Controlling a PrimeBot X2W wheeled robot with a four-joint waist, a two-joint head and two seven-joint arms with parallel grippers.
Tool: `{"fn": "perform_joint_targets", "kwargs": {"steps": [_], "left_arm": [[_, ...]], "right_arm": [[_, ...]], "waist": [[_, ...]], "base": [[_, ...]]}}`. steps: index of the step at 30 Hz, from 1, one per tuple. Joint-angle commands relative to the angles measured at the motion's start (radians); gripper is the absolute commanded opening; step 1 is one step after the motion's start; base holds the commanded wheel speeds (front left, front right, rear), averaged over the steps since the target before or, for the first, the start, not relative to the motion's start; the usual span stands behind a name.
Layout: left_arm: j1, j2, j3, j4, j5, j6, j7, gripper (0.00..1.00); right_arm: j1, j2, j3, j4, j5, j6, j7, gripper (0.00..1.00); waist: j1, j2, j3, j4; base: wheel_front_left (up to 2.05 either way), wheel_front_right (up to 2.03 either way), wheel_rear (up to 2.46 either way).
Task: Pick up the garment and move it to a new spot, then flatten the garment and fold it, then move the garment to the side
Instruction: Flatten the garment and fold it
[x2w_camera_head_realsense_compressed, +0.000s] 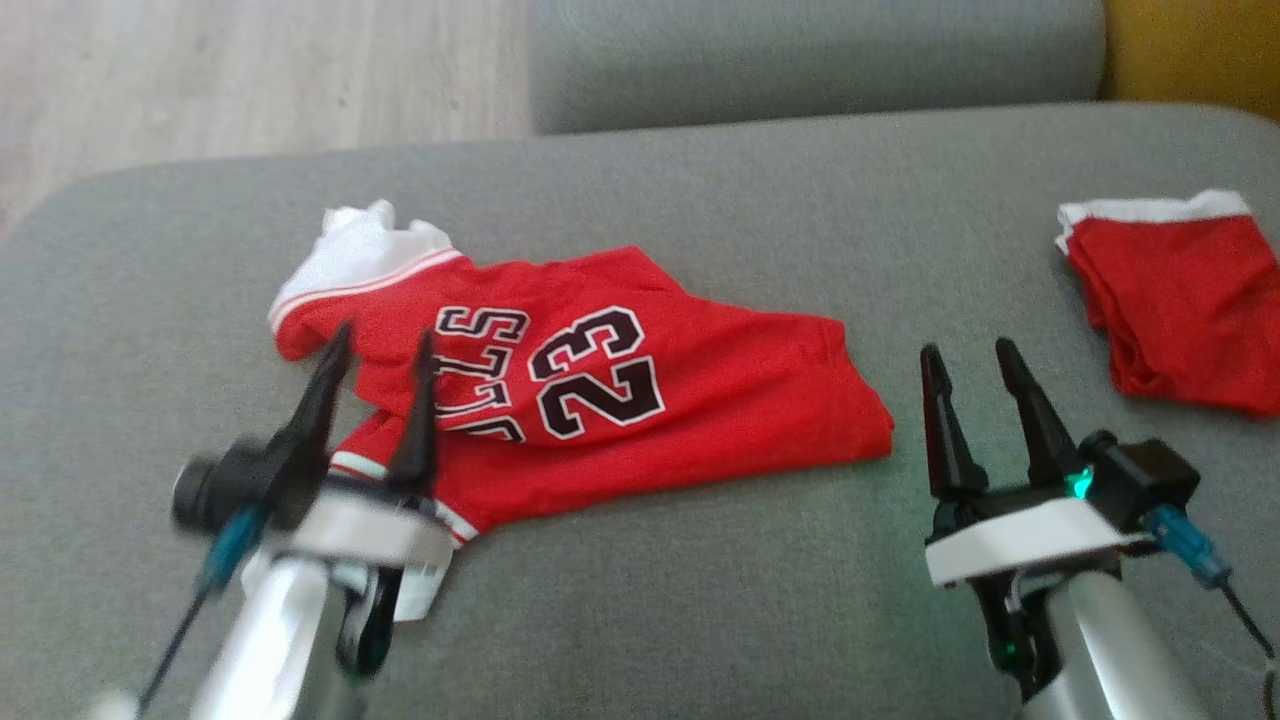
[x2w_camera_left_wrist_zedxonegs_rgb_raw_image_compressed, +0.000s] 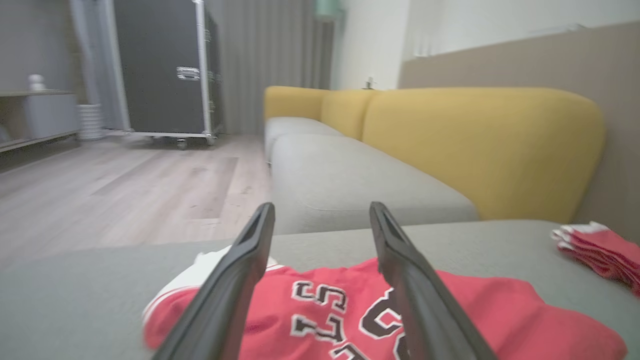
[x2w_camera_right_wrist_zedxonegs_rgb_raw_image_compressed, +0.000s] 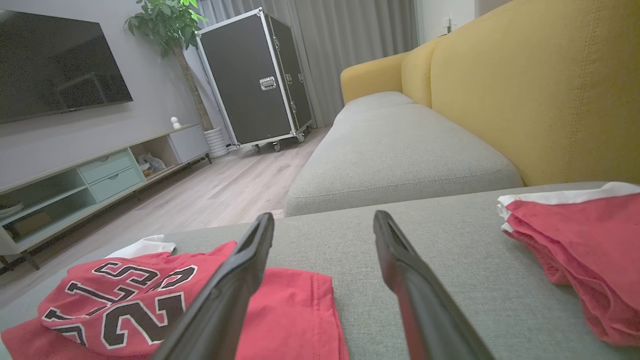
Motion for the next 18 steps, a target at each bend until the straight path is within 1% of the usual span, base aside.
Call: {"fn": "perform_joint_targets", "kwargs": {"steps": [1, 3, 5, 6, 7, 10, 13, 15, 18], "left_arm": [[-0.104, 0.023, 0.013, -0.015, 0.012, -0.014, 0.016, 1.0], [-0.202, 0.05, -0.041, 0.036, 0.024, -0.043, 0.09, 1.0], [-0.313, 0.081, -0.108, 0.084, 0.022, -0.06, 0.174, 1.0], [-0.367, 0.105, -0.164, 0.11, 0.018, -0.064, 0.228, 1.0], [-0.417, 0.135, -0.241, 0.13, -0.003, -0.065, 0.286, 1.0], [-0.564, 0.234, -0.441, 0.162, -0.127, -0.065, 0.431, 1.0], [-0.689, 0.327, -0.605, 0.161, -0.273, -0.066, 0.538, 1.0], [-0.757, 0.383, -0.707, 0.154, -0.347, -0.066, 0.586, 1.0], [-0.835, 0.443, -0.835, 0.146, -0.427, -0.066, 0.628, 1.0]], "right_arm": [[-0.051, -0.001, 0.023, -0.04, -0.007, -0.001, -0.011, 1.0], [-0.066, -0.001, 0.023, -0.045, -0.009, -0.001, -0.011, 1.0], [-0.083, -0.001, 0.027, -0.05, -0.008, -0.001, -0.011, 1.0], [-0.092, -0.001, 0.031, -0.052, -0.005, -0.001, -0.011, 1.0], [-0.102, -0.001, 0.038, -0.055, -0.001, -0.001, -0.011, 1.0], [-0.127, -0.001, 0.057, -0.063, 0.016, -0.001, -0.011, 1.0], [-0.145, -0.001, 0.074, -0.07, 0.038, -0.001, -0.011, 1.0], [-0.151, -0.001, 0.084, -0.074, 0.049, -0.001, -0.011, 1.0], [-0.158, -0.001, 0.092, -0.077, 0.059, -0.001, -0.011, 1.0]], "waist": [[-0.0001, 0.0, 0.041, -0.029], [-0.0001, 0.0, 0.068, -0.046], [-0.0001, 0.0, 0.097, -0.068], [-0.0001, 0.0, 0.11, -0.082], [-0.0001, 0.0, 0.123, -0.099], [-0.0001, 0.0, 0.159, -0.147], [-0.0001, 0.0, 0.187, -0.193], [-0.0001, 0.0, 0.201, -0.218], [-0.0001, 0.0, 0.22, -0.252]], "base": [[0.0, 0.0, 0.0], [0.0, 0.0, 0.0], [0.0, 0.0, 0.0], [0.0, 0.0, 0.0], [0.0, 0.0, 0.0], [0.0, 0.0, 0.0], [0.0, 0.0, 0.0], [0.0, 0.0, 0.0], [0.0, 0.0, 0.0]]}}
